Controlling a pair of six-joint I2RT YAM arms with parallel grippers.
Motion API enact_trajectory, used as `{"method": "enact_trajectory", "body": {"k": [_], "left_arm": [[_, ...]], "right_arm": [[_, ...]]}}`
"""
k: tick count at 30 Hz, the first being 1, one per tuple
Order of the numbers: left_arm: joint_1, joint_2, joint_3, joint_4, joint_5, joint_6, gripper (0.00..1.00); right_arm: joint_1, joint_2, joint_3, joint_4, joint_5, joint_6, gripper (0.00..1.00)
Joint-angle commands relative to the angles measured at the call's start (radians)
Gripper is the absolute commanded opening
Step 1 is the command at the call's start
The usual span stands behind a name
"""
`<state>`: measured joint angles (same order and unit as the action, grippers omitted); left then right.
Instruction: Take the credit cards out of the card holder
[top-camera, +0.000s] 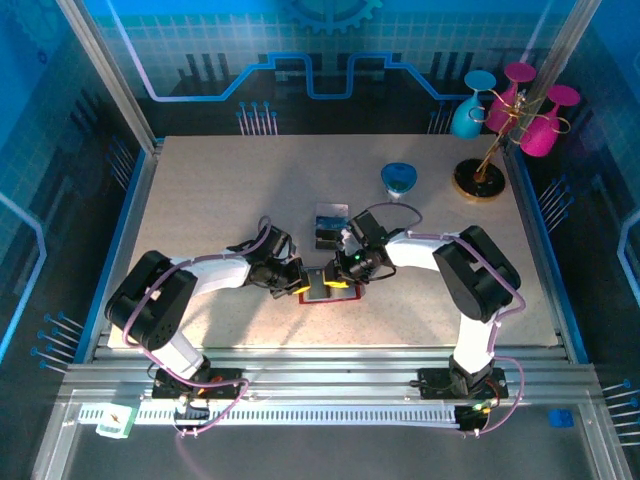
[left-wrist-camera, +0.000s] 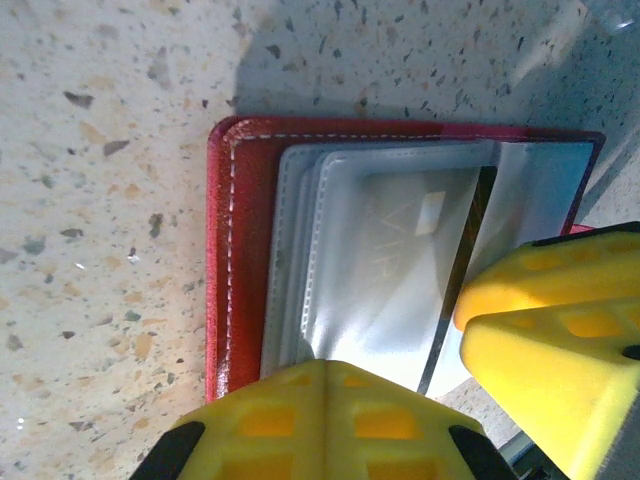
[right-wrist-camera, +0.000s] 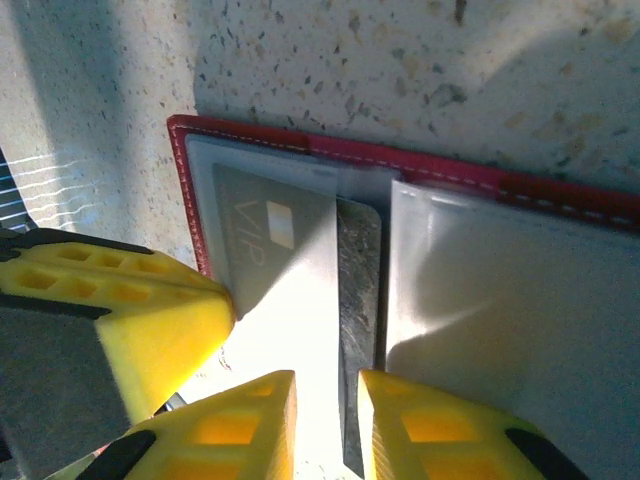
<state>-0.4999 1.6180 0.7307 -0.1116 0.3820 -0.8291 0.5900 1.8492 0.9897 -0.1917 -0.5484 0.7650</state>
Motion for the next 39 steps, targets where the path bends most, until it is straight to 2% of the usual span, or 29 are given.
{"method": "enact_trajectory", "body": {"k": [1,9,22,39], "left_arm": [[0.003,0.016,0.023,-0.042,-0.015,0.028,0.04],[0.005,0.016,0.035,-0.071,-0.03,0.041,0.03],[0.003,-0.018,0.06,-0.112,-0.056,0.051,0.04],[0.0,0.006,0.081,-0.141,-0.075,0.066,0.04]], "right_arm": [[0.009,-0.048,0.005,-0.031,0.007,-0.005,0.23],[0.004,-0.077,0.007,-0.027,-0.013,0.002,0.24],[-0.045,-0.026,-0.026,0.032,-0.091,-0.001,0.27],[-0.047,0.012,-0.036,0.084,-0.121,0.02,0.27]]}}
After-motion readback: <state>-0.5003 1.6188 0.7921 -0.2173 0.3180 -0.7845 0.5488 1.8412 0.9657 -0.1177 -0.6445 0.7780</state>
